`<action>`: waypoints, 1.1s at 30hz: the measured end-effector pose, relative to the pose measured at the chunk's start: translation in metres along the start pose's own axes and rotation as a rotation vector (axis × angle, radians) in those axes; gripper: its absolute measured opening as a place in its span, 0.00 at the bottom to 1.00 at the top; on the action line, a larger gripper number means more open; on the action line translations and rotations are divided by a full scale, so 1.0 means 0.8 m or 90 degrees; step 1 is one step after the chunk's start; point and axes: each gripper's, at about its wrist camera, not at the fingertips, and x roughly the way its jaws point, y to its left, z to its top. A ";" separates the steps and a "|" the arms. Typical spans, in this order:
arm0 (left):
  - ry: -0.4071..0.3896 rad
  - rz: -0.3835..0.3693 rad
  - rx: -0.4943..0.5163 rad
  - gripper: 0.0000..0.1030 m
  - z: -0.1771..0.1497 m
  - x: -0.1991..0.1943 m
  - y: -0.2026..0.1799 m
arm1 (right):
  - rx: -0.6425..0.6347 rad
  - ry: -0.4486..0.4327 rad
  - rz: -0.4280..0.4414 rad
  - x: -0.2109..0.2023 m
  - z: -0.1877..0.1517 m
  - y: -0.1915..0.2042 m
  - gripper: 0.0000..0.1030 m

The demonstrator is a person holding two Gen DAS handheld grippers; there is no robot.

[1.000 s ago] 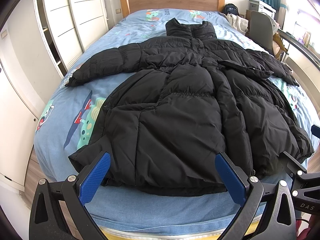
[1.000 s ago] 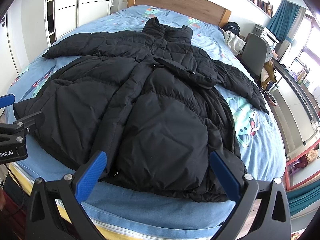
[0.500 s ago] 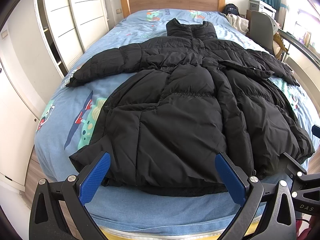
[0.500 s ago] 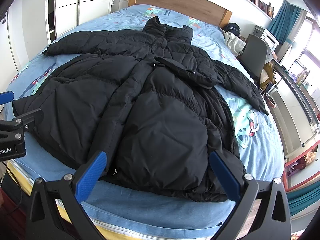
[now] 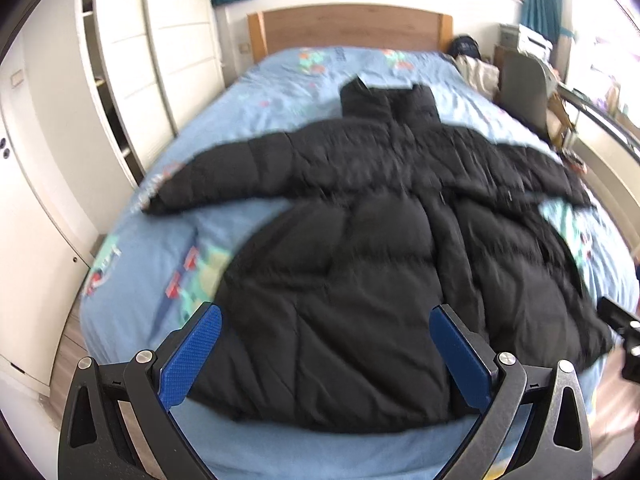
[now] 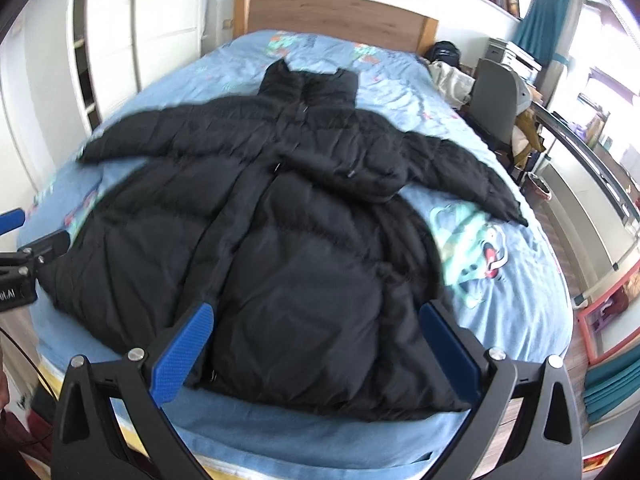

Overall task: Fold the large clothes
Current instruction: 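Reach the right gripper to the coat's sleeve cuff and grasp it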

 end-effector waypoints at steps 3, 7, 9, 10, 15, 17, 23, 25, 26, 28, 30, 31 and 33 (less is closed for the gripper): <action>-0.040 0.032 -0.009 0.99 0.040 -0.010 0.016 | 0.037 -0.036 0.005 -0.015 0.040 -0.035 1.00; -0.101 0.081 -0.013 0.99 0.106 -0.026 0.038 | 0.110 -0.091 0.029 -0.033 0.102 -0.091 1.00; -0.139 0.099 -0.019 0.99 0.138 -0.036 0.048 | 0.157 -0.125 0.038 -0.040 0.133 -0.127 1.00; -0.157 0.107 -0.022 0.99 0.156 -0.042 0.052 | 0.175 -0.136 0.041 -0.040 0.146 -0.141 1.00; -0.183 0.110 -0.042 0.99 0.217 -0.033 0.070 | 0.303 -0.165 0.064 -0.002 0.195 -0.236 1.00; -0.177 0.114 -0.047 0.99 0.230 -0.015 0.074 | 0.354 -0.151 0.078 0.036 0.199 -0.277 1.00; -0.128 0.164 -0.032 0.99 0.238 0.055 0.073 | 0.495 -0.065 0.077 0.180 0.160 -0.383 1.00; -0.104 0.174 -0.037 0.99 0.239 0.082 0.074 | 0.541 -0.046 0.083 0.220 0.141 -0.406 1.00; -0.090 0.175 -0.042 0.99 0.239 0.097 0.075 | 0.568 -0.036 0.086 0.242 0.129 -0.419 1.00; -0.065 0.180 -0.054 0.99 0.241 0.122 0.076 | 0.613 -0.022 0.093 0.282 0.110 -0.443 1.00; -0.041 0.186 -0.064 0.99 0.244 0.148 0.076 | 0.659 -0.022 0.111 0.312 0.095 -0.462 1.00; -0.034 0.186 -0.067 0.99 0.244 0.155 0.076 | 0.675 -0.023 0.115 0.323 0.090 -0.470 1.00; -0.020 0.186 -0.070 0.99 0.245 0.173 0.072 | 0.715 -0.038 0.123 0.346 0.082 -0.488 1.00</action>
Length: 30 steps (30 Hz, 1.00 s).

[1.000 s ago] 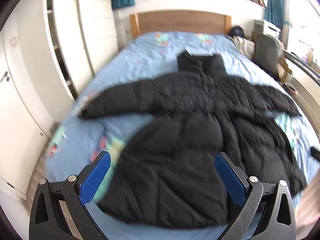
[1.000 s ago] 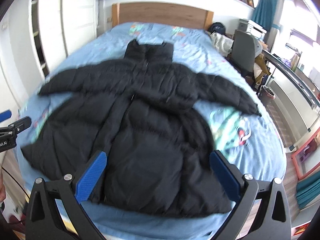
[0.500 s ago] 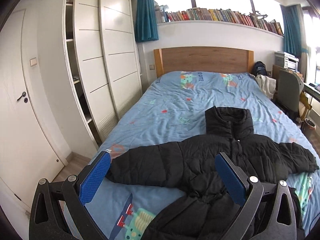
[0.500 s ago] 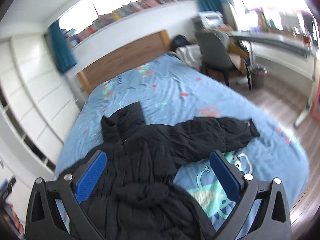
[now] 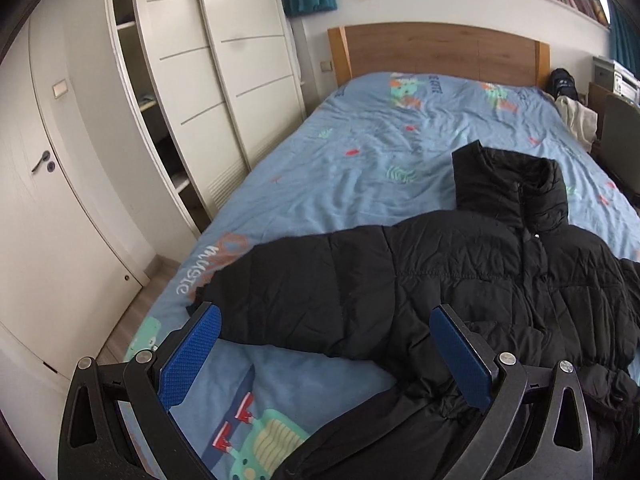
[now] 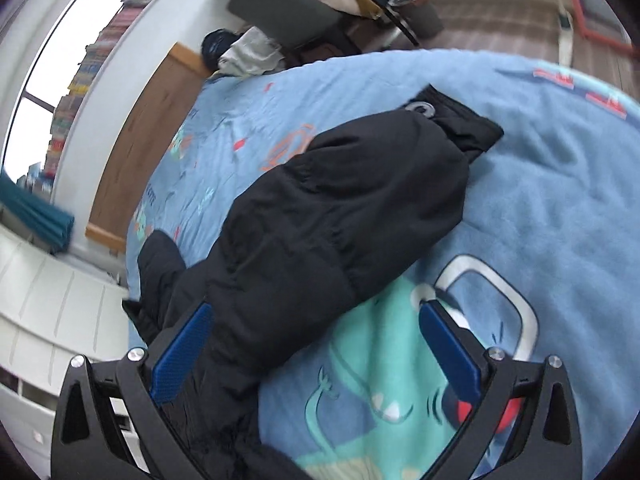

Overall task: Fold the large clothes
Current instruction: 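Reach the right gripper to the coat's sleeve cuff and grasp it, then carry the held sleeve with the right gripper across the coat body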

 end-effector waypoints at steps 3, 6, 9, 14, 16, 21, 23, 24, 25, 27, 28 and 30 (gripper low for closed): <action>0.013 0.003 0.011 0.99 -0.002 0.017 -0.016 | 0.048 -0.007 0.015 0.023 0.017 -0.021 1.00; 0.026 -0.005 0.017 0.99 -0.007 0.029 -0.025 | 0.107 -0.020 0.029 0.042 0.030 -0.042 0.89; 0.036 -0.007 0.023 0.99 -0.012 0.035 -0.029 | 0.152 -0.027 0.034 0.056 0.039 -0.060 0.70; 0.049 -0.011 0.019 0.99 -0.018 0.040 -0.028 | 0.180 -0.033 0.044 0.065 0.046 -0.070 0.31; 0.048 -0.012 0.014 0.99 -0.019 0.038 -0.025 | 0.143 -0.038 0.037 0.061 0.049 -0.055 0.19; 0.042 -0.024 0.008 0.99 -0.022 0.030 -0.019 | 0.043 -0.056 0.045 0.042 0.059 0.010 0.10; 0.038 -0.029 0.005 0.99 -0.024 0.025 -0.014 | 0.000 -0.061 0.053 0.031 0.062 0.042 0.10; 0.037 -0.031 0.003 0.99 -0.024 0.023 -0.012 | -0.018 -0.063 0.054 0.025 0.062 0.055 0.10; 0.035 -0.032 0.001 0.99 -0.025 0.021 -0.008 | -0.041 -0.065 0.057 0.018 0.062 0.071 0.10; 0.037 -0.033 -0.004 0.99 -0.026 0.020 -0.001 | -0.093 -0.068 0.063 0.009 0.060 0.110 0.10; 0.040 -0.032 -0.010 0.99 -0.028 0.019 0.004 | -0.117 -0.067 0.068 0.004 0.058 0.127 0.10; 0.046 -0.034 -0.023 0.99 -0.032 0.019 0.014 | -0.173 -0.063 0.082 -0.004 0.048 0.171 0.10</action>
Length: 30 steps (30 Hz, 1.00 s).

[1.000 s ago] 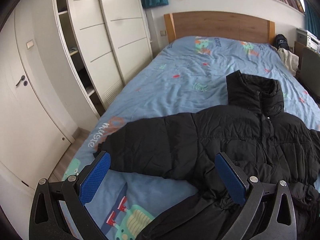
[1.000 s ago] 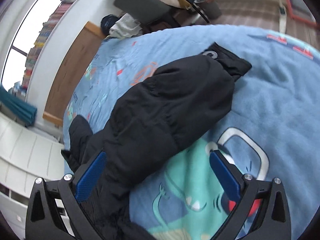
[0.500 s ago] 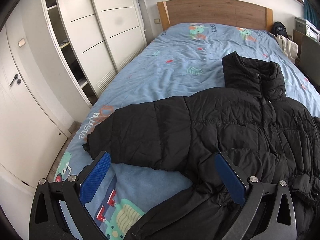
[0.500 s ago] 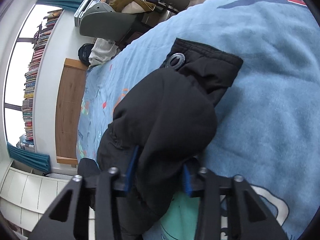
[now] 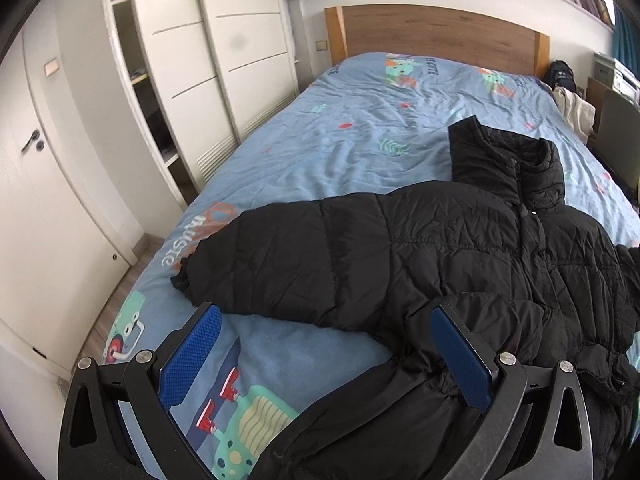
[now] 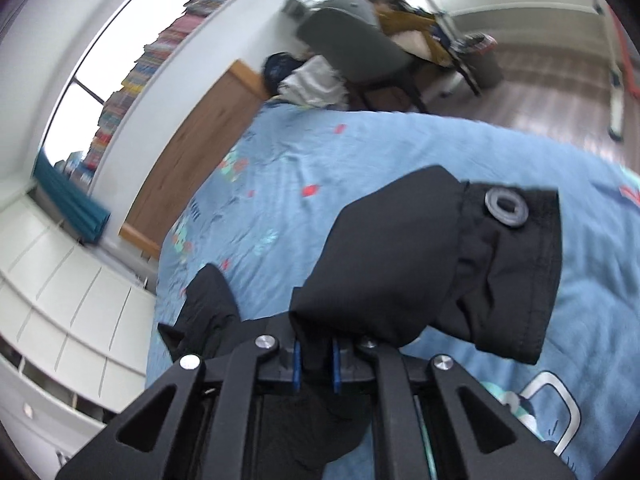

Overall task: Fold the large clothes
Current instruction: 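Carry the held sleeve with the right gripper across the coat body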

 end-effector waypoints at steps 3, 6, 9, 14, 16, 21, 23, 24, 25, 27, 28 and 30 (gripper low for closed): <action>0.005 -0.007 -0.024 0.99 -0.005 -0.001 0.018 | -0.076 0.014 0.026 0.000 -0.006 0.065 0.10; 0.006 -0.007 -0.036 0.99 -0.012 -0.003 0.034 | -0.140 0.035 0.054 0.009 -0.023 0.128 0.10; 0.006 -0.005 -0.046 0.99 -0.017 -0.004 0.053 | -0.180 0.058 0.085 0.017 -0.049 0.176 0.10; 0.012 -0.001 -0.066 0.99 -0.023 0.000 0.079 | -0.246 0.110 0.122 0.038 -0.107 0.240 0.10; 0.016 0.000 -0.074 0.99 -0.028 0.002 0.088 | -0.268 0.131 0.129 0.037 -0.137 0.250 0.09; 0.025 0.000 -0.079 0.99 -0.036 0.009 0.098 | -0.333 0.205 0.148 0.052 -0.216 0.278 0.09; 0.029 -0.003 -0.082 0.99 -0.039 0.012 0.098 | -0.356 0.234 0.153 0.057 -0.248 0.279 0.09; 0.032 -0.005 -0.083 0.99 -0.040 0.013 0.098 | -0.369 0.249 0.151 0.060 -0.263 0.278 0.09; 0.033 -0.007 -0.084 0.99 -0.041 0.014 0.097 | -0.383 0.262 0.146 0.063 -0.278 0.276 0.09; 0.036 -0.011 -0.081 0.99 -0.043 0.014 0.094 | -0.397 0.295 0.139 0.069 -0.310 0.270 0.09; 0.036 -0.012 -0.077 0.99 -0.043 0.014 0.091 | -0.397 0.307 0.135 0.073 -0.320 0.265 0.09; 0.034 -0.011 -0.065 0.99 -0.043 0.013 0.085 | -0.400 0.319 0.127 0.077 -0.332 0.258 0.09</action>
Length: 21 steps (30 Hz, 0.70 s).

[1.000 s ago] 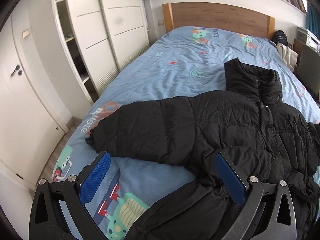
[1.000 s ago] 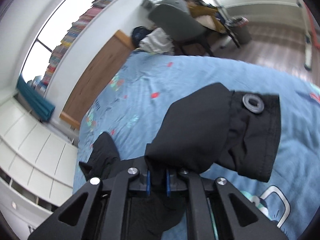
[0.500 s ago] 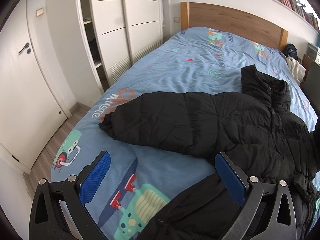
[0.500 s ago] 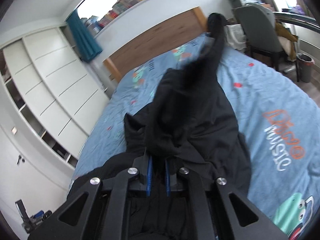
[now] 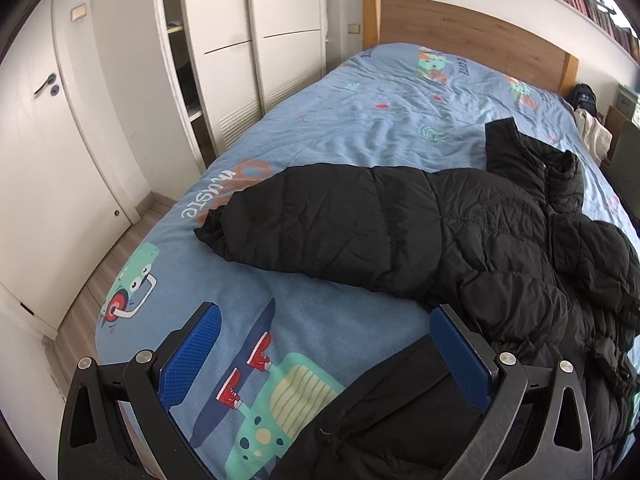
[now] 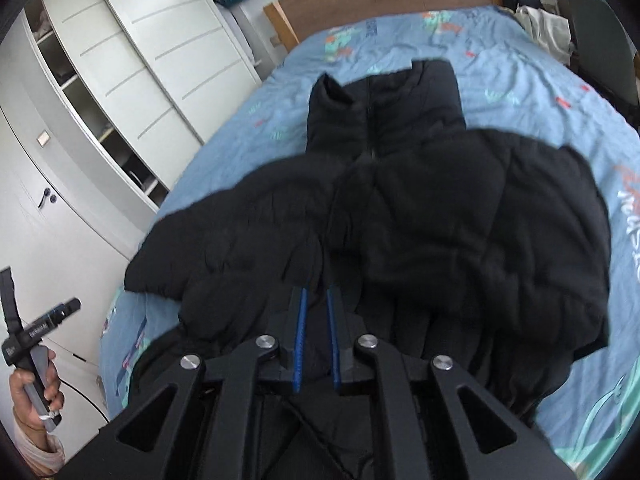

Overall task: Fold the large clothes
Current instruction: 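Carry the held sleeve with the right gripper across the coat body, then lay the sleeve on the coat body and open the right gripper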

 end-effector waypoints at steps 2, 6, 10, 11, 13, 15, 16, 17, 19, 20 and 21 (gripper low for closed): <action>-0.001 -0.003 0.014 0.99 0.004 0.000 -0.011 | 0.003 0.005 -0.002 0.003 -0.004 -0.004 0.09; -0.011 -0.029 0.044 0.99 0.019 -0.001 -0.047 | -0.002 -0.017 -0.039 -0.014 0.012 -0.014 0.11; -0.016 -0.081 0.085 0.99 0.039 0.005 -0.108 | 0.000 -0.041 -0.100 -0.037 0.035 -0.039 0.15; -0.017 -0.098 0.100 0.99 0.045 0.008 -0.130 | -0.004 -0.048 -0.126 -0.044 0.039 -0.048 0.24; -0.019 -0.129 0.128 0.99 0.055 0.015 -0.171 | -0.003 -0.065 -0.161 -0.055 0.047 -0.063 0.47; -0.030 -0.165 0.161 0.99 0.065 0.021 -0.220 | -0.002 -0.085 -0.188 -0.067 0.056 -0.080 0.54; -0.037 -0.181 0.175 0.99 0.071 0.024 -0.244 | 0.001 -0.092 -0.195 -0.072 0.062 -0.090 0.54; -0.044 -0.205 0.191 0.99 0.077 0.027 -0.271 | 0.005 -0.096 -0.199 -0.075 0.067 -0.099 0.54; -0.047 -0.246 0.219 0.99 0.089 0.037 -0.321 | 0.011 -0.106 -0.209 -0.080 0.078 -0.116 0.54; -0.048 -0.267 0.235 0.99 0.095 0.044 -0.348 | 0.012 -0.110 -0.215 -0.080 0.083 -0.125 0.55; -0.048 -0.285 0.252 0.99 0.100 0.051 -0.375 | 0.013 -0.111 -0.222 -0.078 0.087 -0.134 0.55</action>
